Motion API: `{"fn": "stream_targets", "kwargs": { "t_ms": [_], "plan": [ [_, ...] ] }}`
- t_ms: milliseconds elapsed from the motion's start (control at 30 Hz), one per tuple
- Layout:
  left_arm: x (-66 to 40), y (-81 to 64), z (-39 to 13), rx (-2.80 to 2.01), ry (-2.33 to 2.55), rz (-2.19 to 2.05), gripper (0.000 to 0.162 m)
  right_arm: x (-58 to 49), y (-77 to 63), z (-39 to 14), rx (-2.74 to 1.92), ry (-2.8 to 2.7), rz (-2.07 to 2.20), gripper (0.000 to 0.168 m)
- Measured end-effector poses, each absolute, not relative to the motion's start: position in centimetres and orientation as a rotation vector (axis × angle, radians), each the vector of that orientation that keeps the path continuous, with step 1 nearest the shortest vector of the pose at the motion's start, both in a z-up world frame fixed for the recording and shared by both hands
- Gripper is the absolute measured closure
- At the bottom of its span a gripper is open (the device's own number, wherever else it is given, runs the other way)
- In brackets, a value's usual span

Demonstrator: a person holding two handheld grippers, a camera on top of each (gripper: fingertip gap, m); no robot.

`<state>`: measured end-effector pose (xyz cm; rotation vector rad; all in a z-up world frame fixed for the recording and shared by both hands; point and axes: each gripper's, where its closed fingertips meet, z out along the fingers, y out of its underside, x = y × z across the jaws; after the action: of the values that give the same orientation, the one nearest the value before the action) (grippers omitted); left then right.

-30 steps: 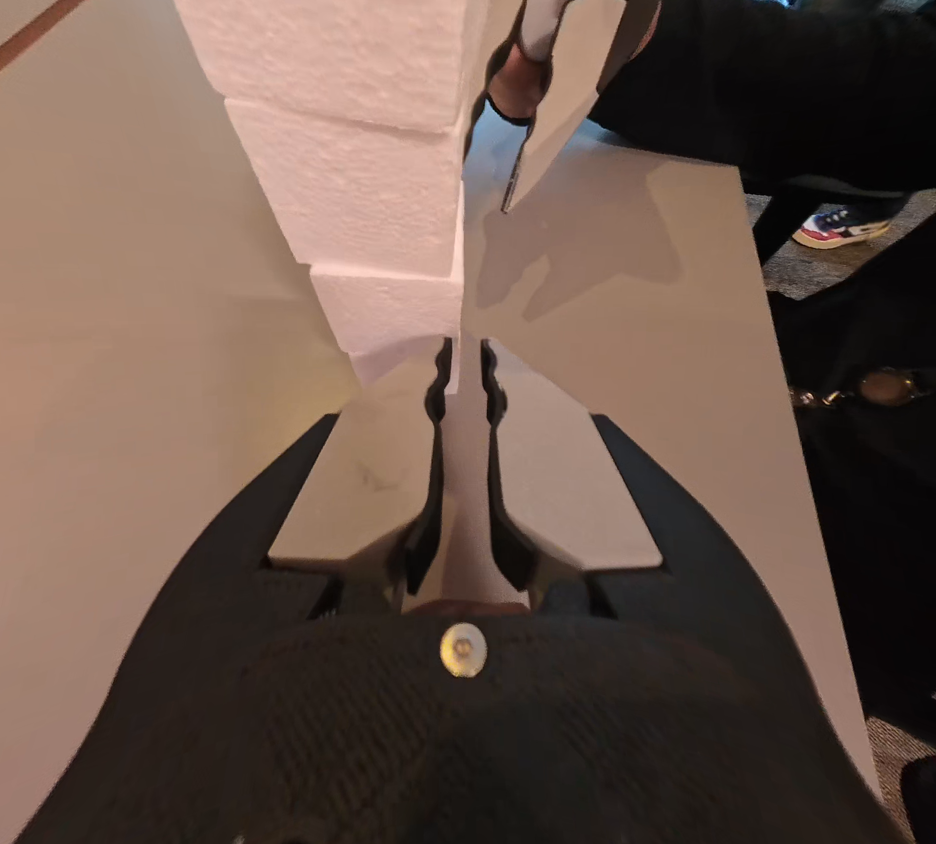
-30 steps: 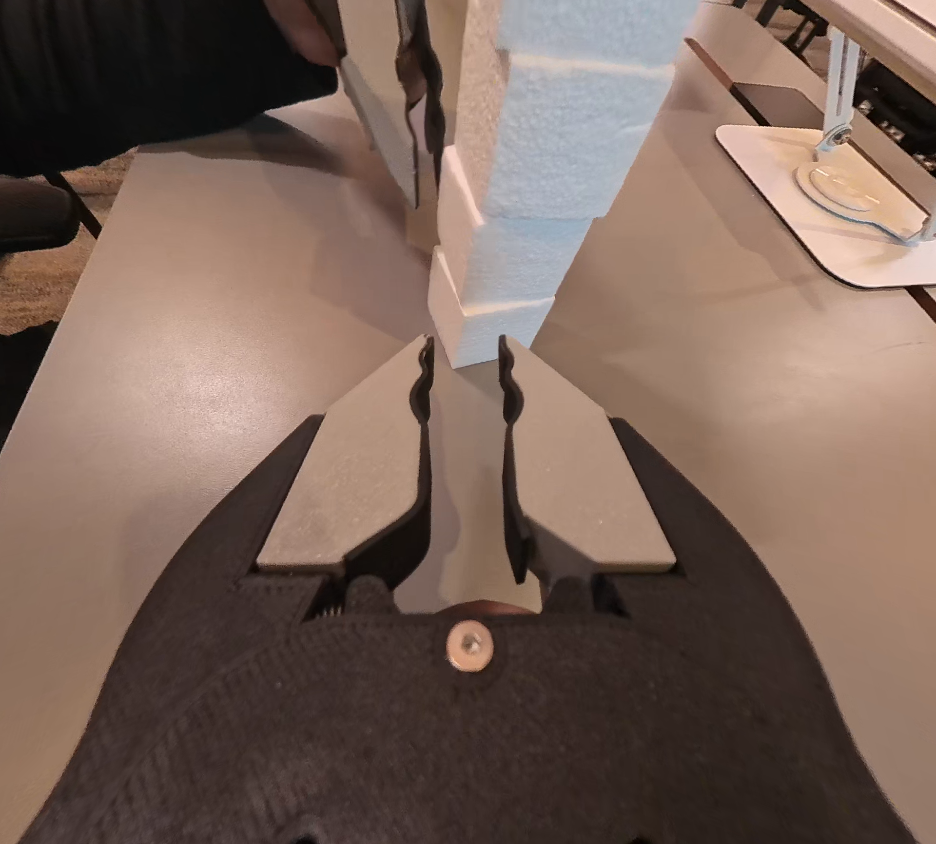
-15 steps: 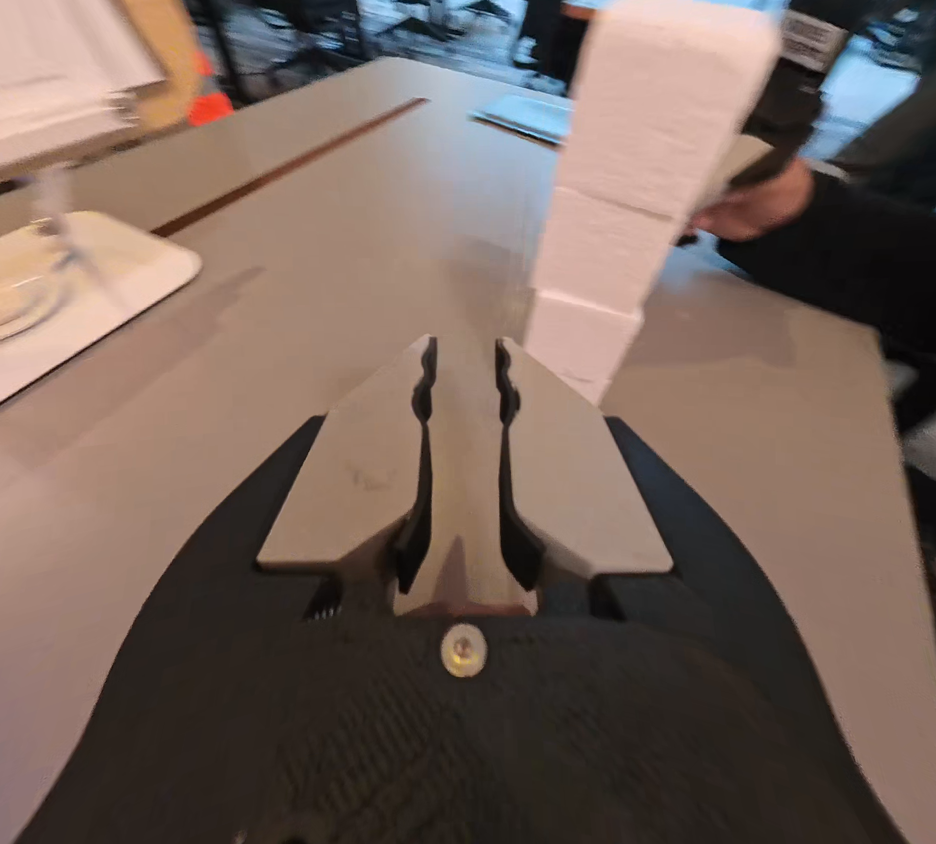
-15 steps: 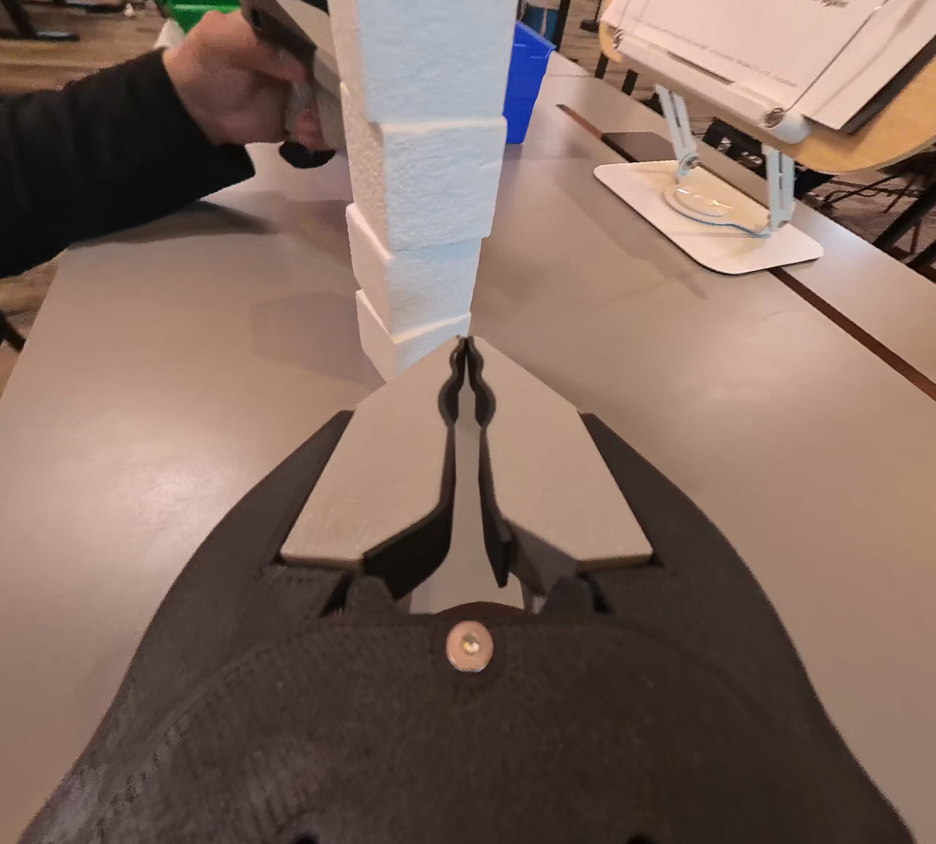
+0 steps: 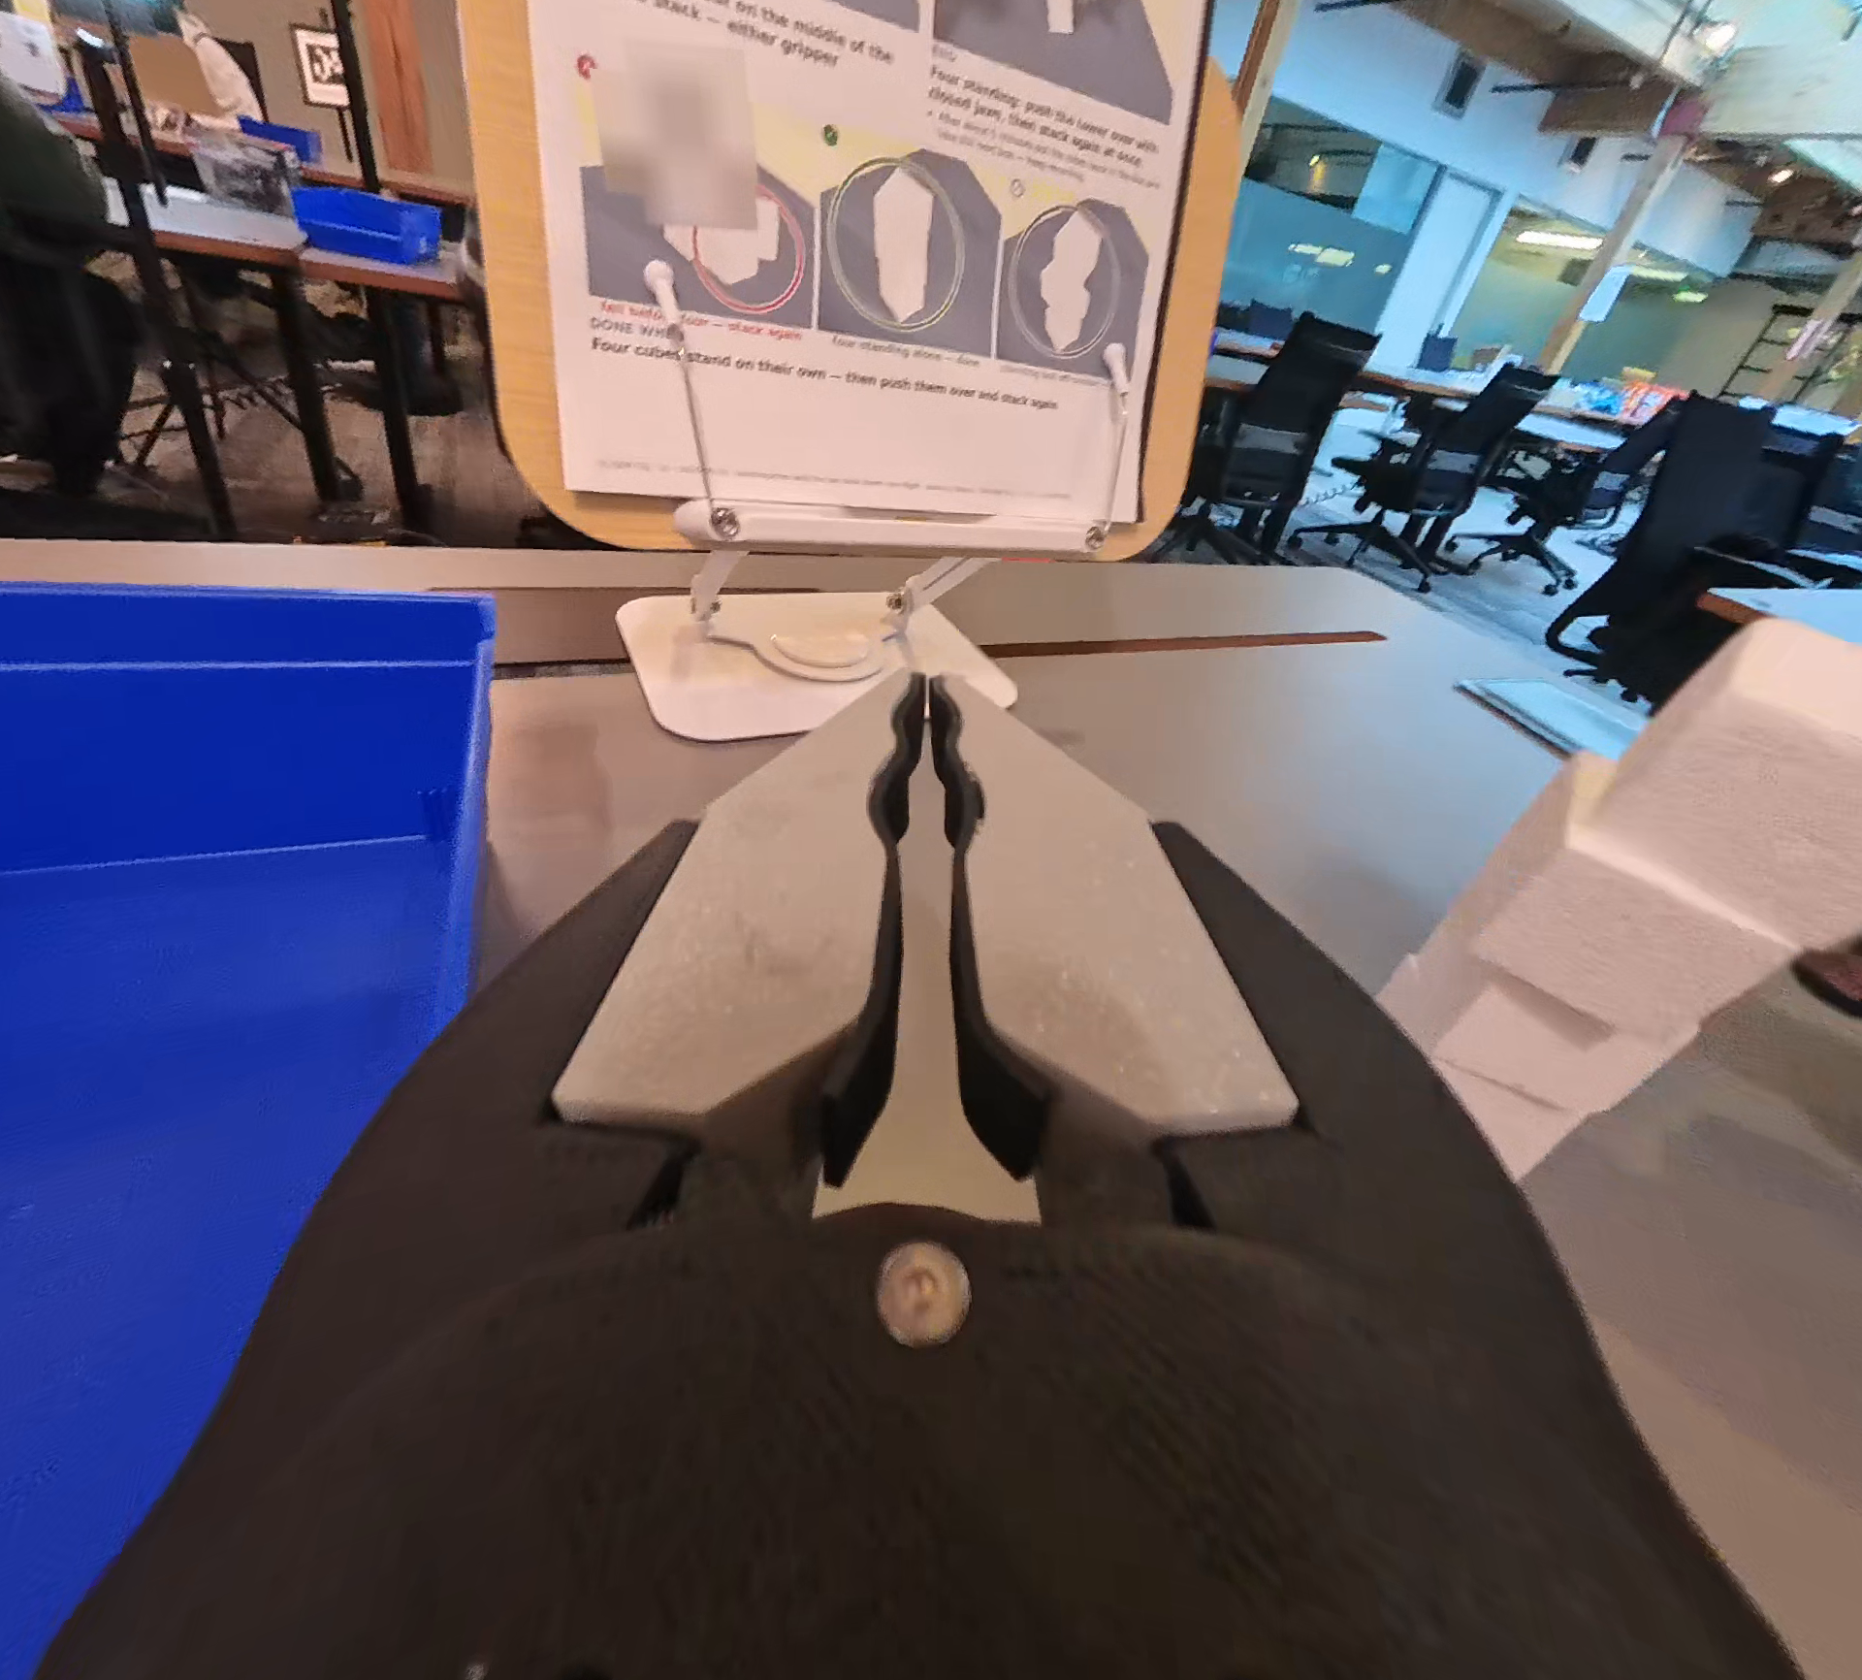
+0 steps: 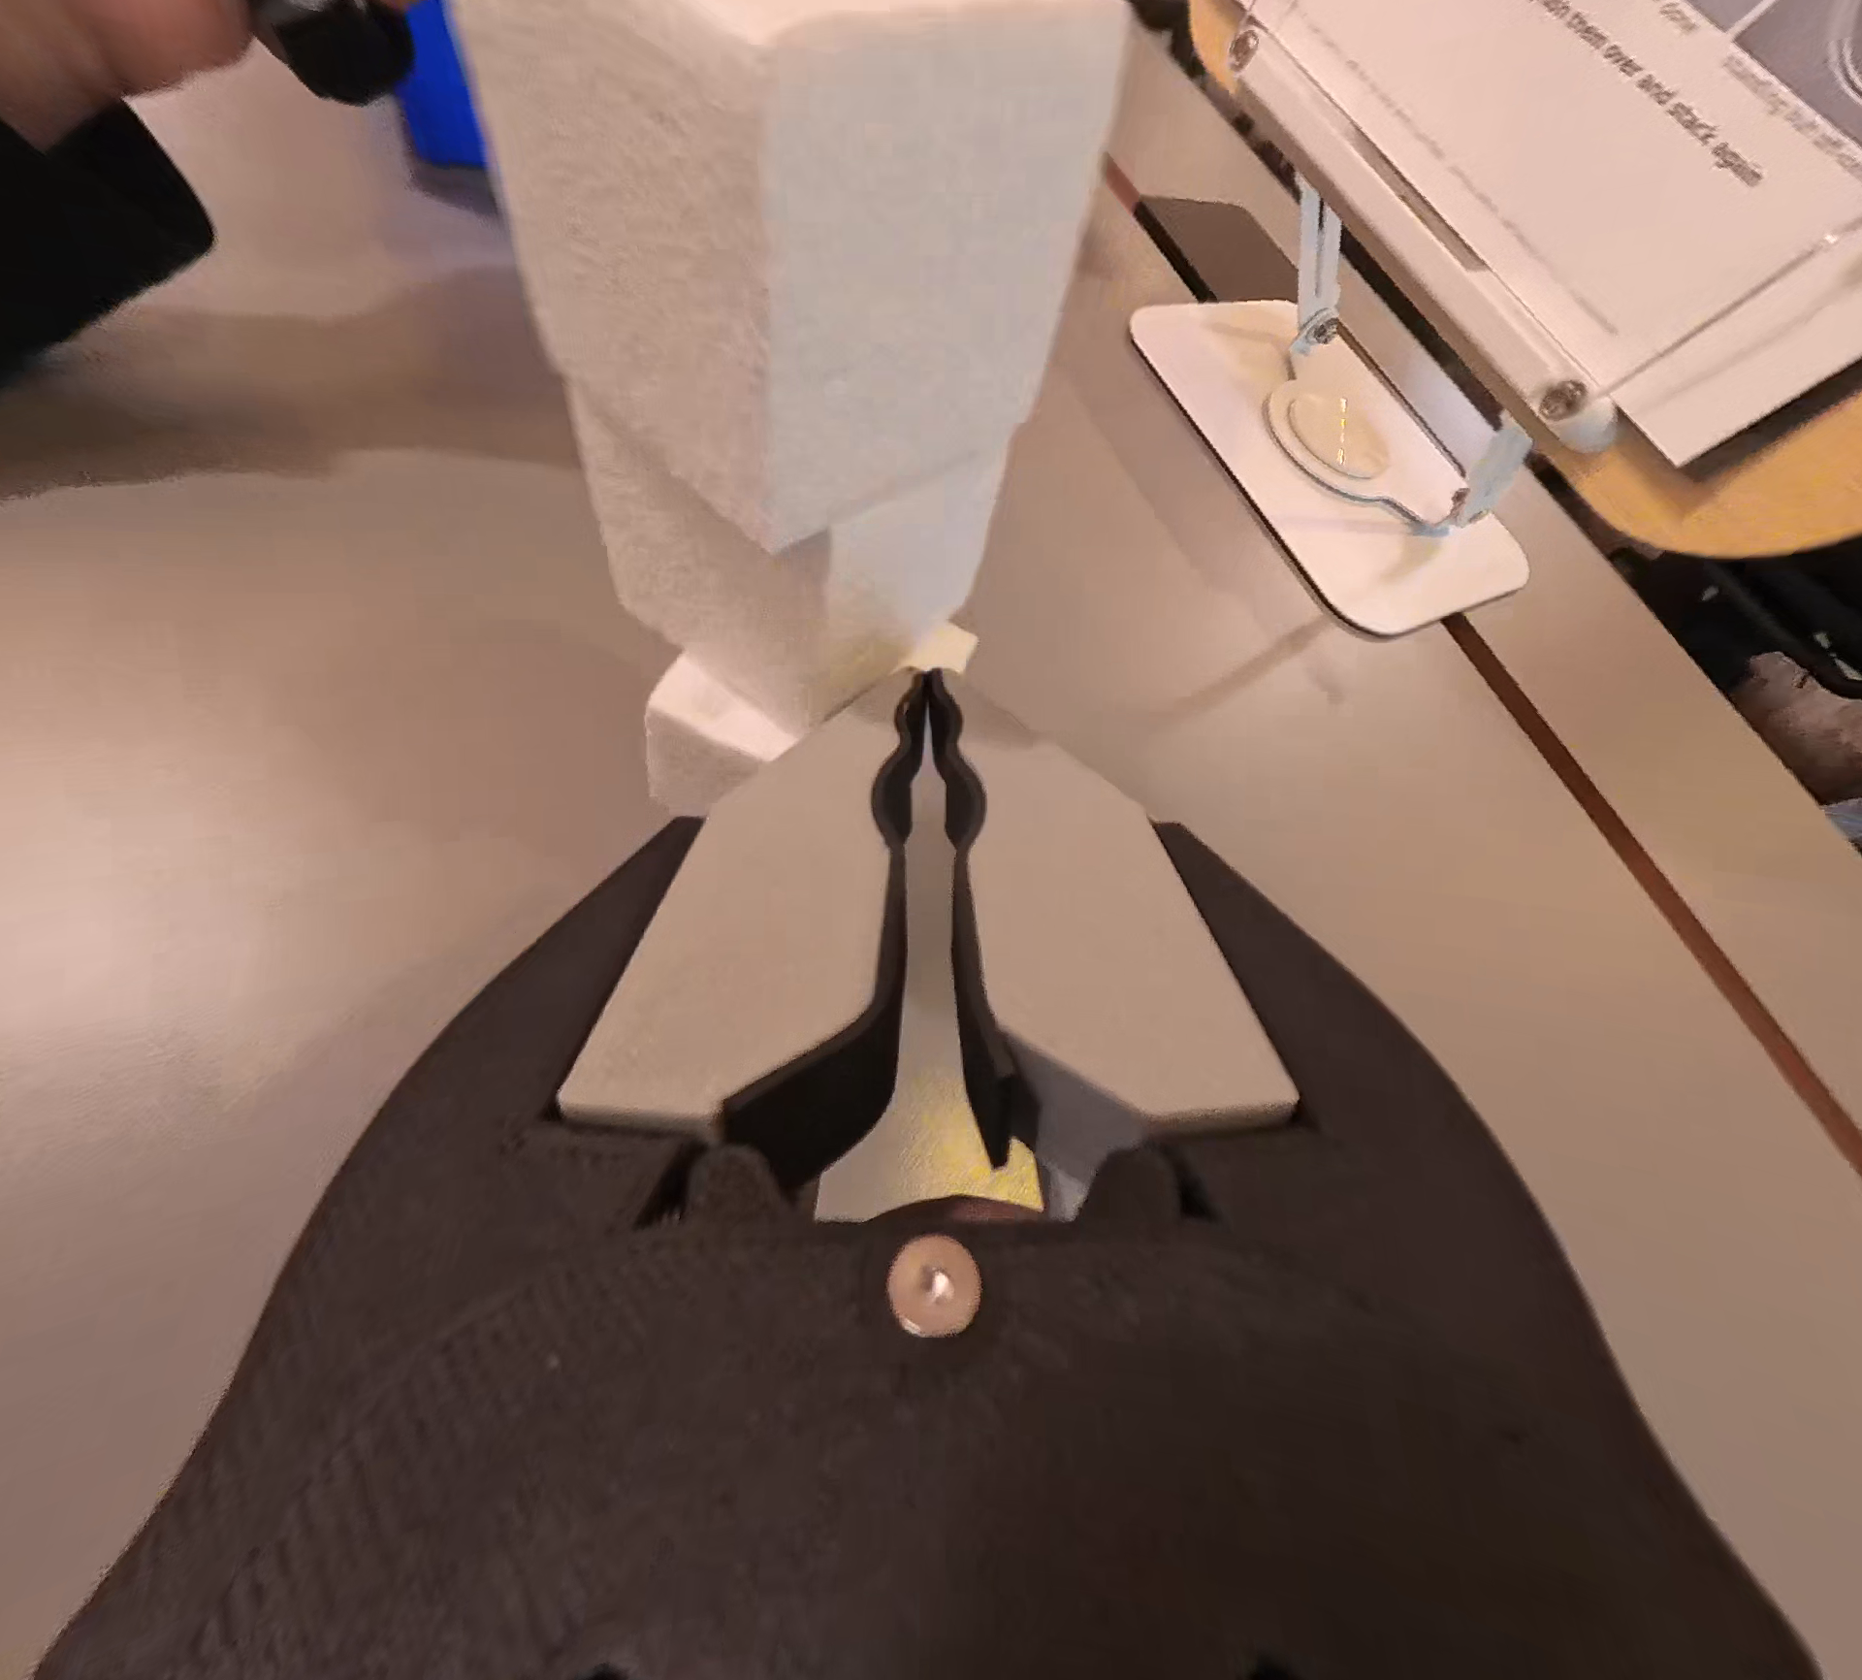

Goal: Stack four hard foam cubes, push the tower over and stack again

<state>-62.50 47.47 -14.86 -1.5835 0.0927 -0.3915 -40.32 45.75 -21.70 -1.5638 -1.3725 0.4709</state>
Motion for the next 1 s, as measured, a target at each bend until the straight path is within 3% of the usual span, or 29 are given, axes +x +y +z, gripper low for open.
{"fn": "stream_targets", "kwargs": {
  "t_ms": [367,567,1000],
  "plan": [
    [-61.9,47.5,-16.4,-1.68,0.151,-0.399,0.161,-41.4,46.9,-19.4,-1.615,-1.375,0.451,0.168],
    [-62.3,49.1,-18.2,-1.728,0.116,-0.311,0.16,-41.6,40.8,-19.8,-1.493,-1.388,0.529,0.168],
    [-61.5,48.8,-18.0,-1.711,0.172,-0.343,0.138,-34.0,44.8,-24.1,-1.594,-1.251,0.509,0.162]
  ]
}}
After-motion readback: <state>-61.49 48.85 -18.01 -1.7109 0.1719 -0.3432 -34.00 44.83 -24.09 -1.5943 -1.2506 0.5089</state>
